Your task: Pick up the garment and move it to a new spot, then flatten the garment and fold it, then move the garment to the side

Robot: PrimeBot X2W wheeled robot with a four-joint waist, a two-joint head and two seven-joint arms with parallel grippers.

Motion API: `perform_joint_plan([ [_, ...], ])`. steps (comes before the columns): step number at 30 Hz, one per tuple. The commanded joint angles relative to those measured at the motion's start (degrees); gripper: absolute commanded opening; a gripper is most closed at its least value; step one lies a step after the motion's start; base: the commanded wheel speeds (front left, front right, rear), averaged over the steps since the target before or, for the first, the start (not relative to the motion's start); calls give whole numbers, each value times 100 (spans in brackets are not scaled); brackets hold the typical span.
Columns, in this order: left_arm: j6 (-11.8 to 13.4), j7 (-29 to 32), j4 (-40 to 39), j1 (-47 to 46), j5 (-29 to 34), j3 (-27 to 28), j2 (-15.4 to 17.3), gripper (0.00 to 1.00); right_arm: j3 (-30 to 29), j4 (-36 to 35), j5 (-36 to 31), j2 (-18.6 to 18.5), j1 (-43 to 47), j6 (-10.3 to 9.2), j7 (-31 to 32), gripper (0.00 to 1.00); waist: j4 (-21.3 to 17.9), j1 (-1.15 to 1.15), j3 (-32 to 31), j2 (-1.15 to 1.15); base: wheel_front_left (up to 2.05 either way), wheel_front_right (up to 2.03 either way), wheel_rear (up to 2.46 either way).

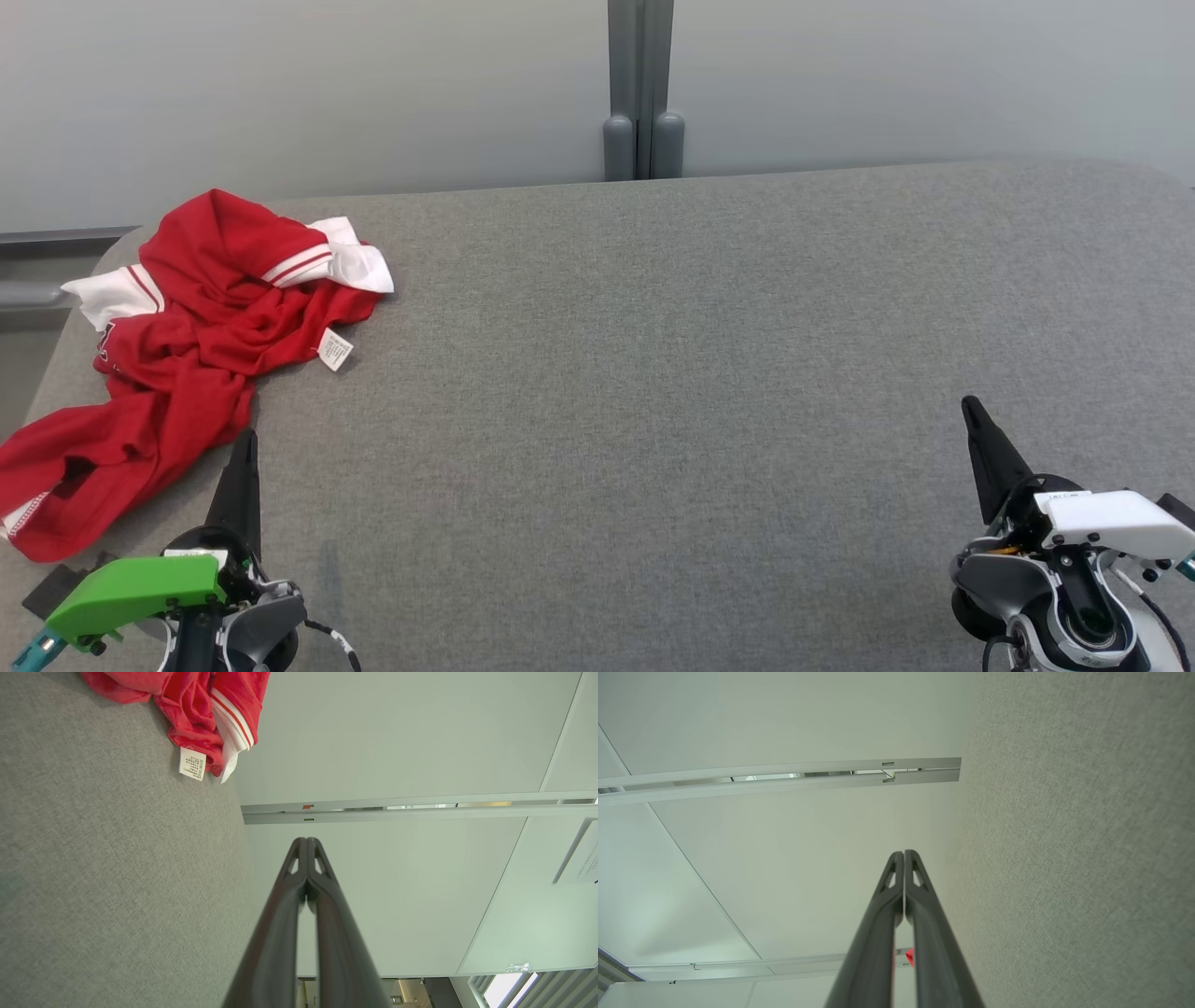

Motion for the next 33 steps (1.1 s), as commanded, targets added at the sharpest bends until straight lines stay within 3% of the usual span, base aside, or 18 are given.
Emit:
perform_joint_plan([
  [1, -20, 12, -9, -65, -16, 1, 6, 0, -1, 9, -18, -6, -39, 0, 18, 0, 0, 0, 0, 0, 0, 0, 0],
  [32, -20, 12, -8, -65, -16, 0, 6, 0, -1, 9, -18, -6, -39, 0, 18, 0, 0, 0, 0, 0, 0, 0, 0],
  [33, 1, -2, 2, 0, 1, -2, 0, 100, 1, 1, -1, 0, 1, 0, -3, 100, 0, 0, 0, 0, 0, 0, 0],
])
